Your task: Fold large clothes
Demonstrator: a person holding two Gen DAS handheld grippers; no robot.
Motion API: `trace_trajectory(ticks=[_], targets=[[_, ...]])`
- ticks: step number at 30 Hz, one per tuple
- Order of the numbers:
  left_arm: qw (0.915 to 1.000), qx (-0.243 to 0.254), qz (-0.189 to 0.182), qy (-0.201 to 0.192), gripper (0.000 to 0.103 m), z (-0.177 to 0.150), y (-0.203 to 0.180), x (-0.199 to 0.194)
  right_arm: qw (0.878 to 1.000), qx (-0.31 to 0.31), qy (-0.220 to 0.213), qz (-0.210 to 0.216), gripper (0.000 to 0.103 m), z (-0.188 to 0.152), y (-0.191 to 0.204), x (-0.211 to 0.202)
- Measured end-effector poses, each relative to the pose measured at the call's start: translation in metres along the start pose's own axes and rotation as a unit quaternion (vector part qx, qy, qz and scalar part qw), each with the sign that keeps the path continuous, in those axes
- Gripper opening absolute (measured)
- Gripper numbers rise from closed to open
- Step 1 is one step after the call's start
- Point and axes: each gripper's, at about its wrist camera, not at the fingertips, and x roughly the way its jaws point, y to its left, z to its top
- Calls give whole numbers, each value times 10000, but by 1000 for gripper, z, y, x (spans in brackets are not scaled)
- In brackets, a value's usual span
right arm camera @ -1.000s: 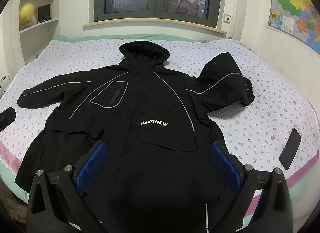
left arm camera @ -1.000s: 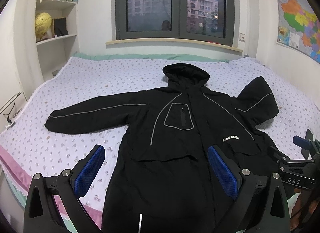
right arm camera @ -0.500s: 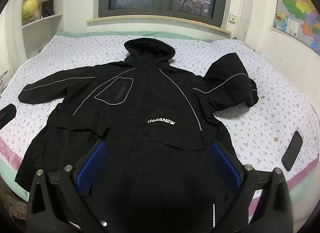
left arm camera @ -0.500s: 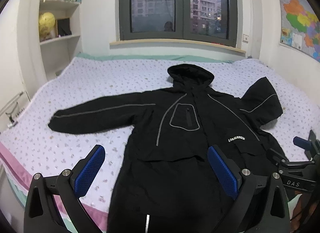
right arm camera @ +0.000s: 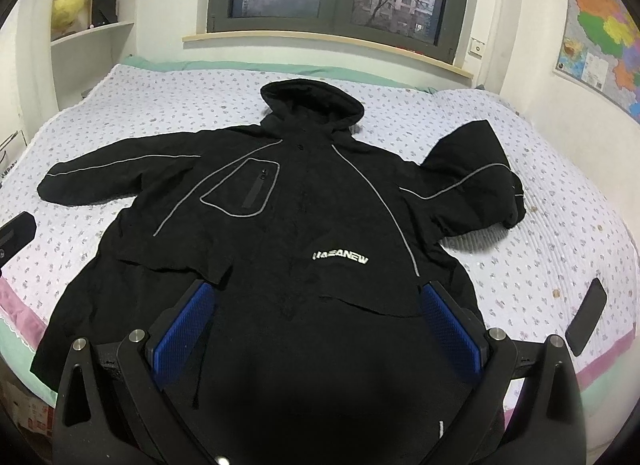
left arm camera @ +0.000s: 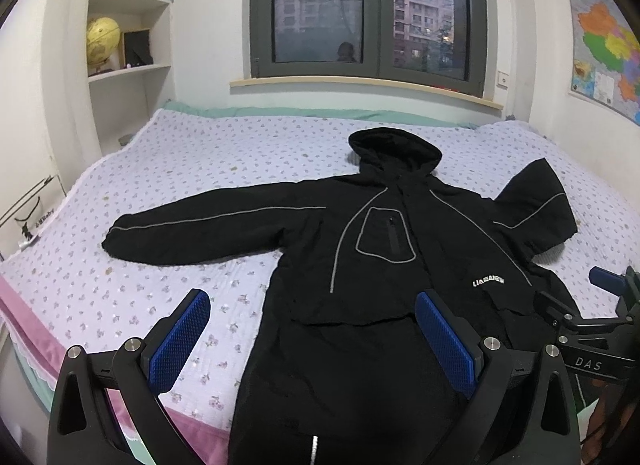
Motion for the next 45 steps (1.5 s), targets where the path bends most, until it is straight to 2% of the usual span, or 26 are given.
trace_trajectory(ticks=[5, 11, 14, 18, 23, 27, 31, 35, 37, 38, 40, 41, 42, 43, 45], targets=[[9999, -142, 4, 13, 102, 1, 12, 5, 10000, 10, -84, 14, 103, 7, 10, 5], [9982, -565, 131, 181, 102, -8, 49, 28, 9994, 10, -241, 244, 103, 22, 28, 28], [9953, -863, 271, 337, 102, -12, 80, 45, 9983, -15, -344, 472, 103, 36, 39, 49], [9908, -1138, 695, 245, 102, -8, 135, 62, 9958, -28, -571, 722, 103, 57, 56, 91], [9804, -1781, 816, 213, 102, 15, 221, 96, 9958, 16, -695, 600, 100, 51, 74, 162], [9623, -2614, 634, 412, 102, 31, 302, 136, 9979, -59, -193, 611, 99, 26, 89, 211], [9287, -3616, 695, 442, 102, 30, 374, 177, 9979, -39, -49, 640, 99, 25, 90, 222], [9129, -3944, 798, 680, 102, 11, 406, 234, 9973, 71, 42, 732, 101, 22, 84, 229], [9027, -4176, 645, 816, 102, -2, 414, 259, 9970, 122, 74, 766, 102, 21, 83, 233], [9008, -4227, 653, 745, 102, -6, 415, 266, 9969, 141, 83, 765, 103, 21, 82, 235], [9126, -4009, 636, 498, 101, -1, 411, 271, 9972, 133, 97, 735, 103, 21, 81, 237], [9174, -3927, 464, 436, 101, 3, 406, 273, 9974, 114, 95, 709, 103, 21, 82, 238], [9204, -3879, 270, 409, 94, 6, 402, 277, 9976, 90, 89, 677, 103, 21, 83, 238], [9253, -3762, 140, 452, 93, 11, 393, 282, 9978, 75, 91, 658, 103, 20, 84, 237], [9357, -3471, 325, 545, 93, 19, 388, 295, 9980, 44, 95, 621, 103, 20, 85, 237]])
